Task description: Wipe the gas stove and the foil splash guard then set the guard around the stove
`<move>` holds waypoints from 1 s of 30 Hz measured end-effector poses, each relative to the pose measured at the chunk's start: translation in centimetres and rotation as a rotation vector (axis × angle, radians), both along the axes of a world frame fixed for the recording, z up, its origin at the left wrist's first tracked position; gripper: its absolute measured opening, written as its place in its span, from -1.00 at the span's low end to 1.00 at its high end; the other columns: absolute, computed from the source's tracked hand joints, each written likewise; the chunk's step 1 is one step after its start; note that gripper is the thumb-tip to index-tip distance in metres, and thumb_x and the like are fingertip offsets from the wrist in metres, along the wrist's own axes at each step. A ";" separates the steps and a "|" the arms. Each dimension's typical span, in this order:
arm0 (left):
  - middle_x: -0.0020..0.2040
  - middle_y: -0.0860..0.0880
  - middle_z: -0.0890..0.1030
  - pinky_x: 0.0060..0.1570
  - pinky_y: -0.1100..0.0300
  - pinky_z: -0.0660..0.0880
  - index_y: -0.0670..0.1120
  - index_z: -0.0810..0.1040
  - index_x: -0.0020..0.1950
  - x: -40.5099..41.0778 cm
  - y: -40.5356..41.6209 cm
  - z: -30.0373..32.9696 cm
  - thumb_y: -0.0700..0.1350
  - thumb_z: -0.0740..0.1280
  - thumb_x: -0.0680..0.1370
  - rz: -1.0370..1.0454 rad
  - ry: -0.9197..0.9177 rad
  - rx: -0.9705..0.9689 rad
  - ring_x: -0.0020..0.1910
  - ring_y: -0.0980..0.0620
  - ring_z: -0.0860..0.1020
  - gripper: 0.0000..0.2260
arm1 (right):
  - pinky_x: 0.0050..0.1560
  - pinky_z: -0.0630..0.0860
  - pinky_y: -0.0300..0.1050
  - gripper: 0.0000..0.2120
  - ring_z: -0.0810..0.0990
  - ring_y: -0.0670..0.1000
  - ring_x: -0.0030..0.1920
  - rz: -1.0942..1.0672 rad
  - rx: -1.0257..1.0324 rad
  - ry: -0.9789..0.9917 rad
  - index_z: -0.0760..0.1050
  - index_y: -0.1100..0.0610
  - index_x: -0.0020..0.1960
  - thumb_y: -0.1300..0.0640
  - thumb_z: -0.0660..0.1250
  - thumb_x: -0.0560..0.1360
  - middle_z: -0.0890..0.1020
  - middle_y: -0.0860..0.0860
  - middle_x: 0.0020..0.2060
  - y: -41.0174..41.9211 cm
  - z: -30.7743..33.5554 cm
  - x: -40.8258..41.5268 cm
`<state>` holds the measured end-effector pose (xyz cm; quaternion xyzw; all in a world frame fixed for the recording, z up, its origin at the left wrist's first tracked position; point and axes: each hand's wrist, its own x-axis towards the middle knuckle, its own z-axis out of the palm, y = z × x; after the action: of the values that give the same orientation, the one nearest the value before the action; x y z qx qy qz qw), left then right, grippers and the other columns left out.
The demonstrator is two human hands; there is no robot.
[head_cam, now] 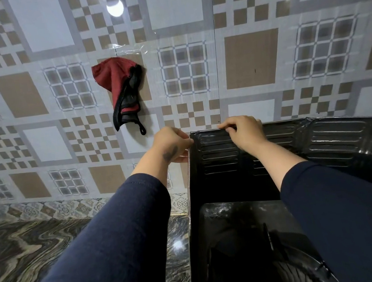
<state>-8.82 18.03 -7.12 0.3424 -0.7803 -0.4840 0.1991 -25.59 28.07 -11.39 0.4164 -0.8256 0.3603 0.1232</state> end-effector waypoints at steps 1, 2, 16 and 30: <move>-0.20 -0.09 0.57 -0.62 0.33 0.48 -0.23 0.52 0.12 0.0 0.0 0.0 -0.24 0.33 0.54 -0.001 -0.001 -0.004 -0.33 0.05 0.55 -0.83 | 0.21 0.25 -0.04 -0.74 0.51 0.09 0.21 0.001 0.001 0.000 0.61 -0.05 0.10 0.19 0.21 0.58 0.65 -0.04 0.15 0.0 0.0 0.0; -0.19 -0.10 0.57 -0.61 0.33 0.48 -0.22 0.52 0.12 0.0 0.0 0.0 -0.23 0.34 0.54 -0.001 -0.003 -0.008 -0.32 0.05 0.56 -0.83 | 0.22 0.25 -0.04 -0.74 0.51 0.09 0.21 0.004 0.003 0.000 0.61 -0.05 0.10 0.19 0.21 0.58 0.65 -0.04 0.15 0.1 0.0 0.0; 0.01 -0.15 0.64 -0.44 0.26 0.50 -0.15 0.55 0.16 0.3 0.1 -0.2 -0.20 0.33 0.54 0.005 0.011 -0.031 -0.21 0.03 0.59 -0.80 | 0.21 0.31 0.00 -0.77 0.54 0.08 0.14 0.012 -0.004 0.052 0.62 -0.03 0.08 0.21 0.26 0.55 0.65 0.00 0.08 0.0 -0.1 0.0; 0.22 -0.12 0.58 0.03 0.05 0.58 -0.06 0.57 0.20 1.5 0.3 0.2 -0.04 0.29 0.56 0.002 -0.123 -0.266 0.08 -0.11 0.60 -0.75 | 0.19 0.31 0.03 -0.72 0.46 0.11 0.17 0.027 0.046 0.147 0.58 -0.06 0.18 0.18 0.30 0.53 0.63 0.00 0.14 1.0 1.0 1.8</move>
<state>-7.31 18.29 -6.91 0.3428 -0.8478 -0.3544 0.1952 -23.83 29.05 -10.37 0.4556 -0.8166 0.3116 0.1690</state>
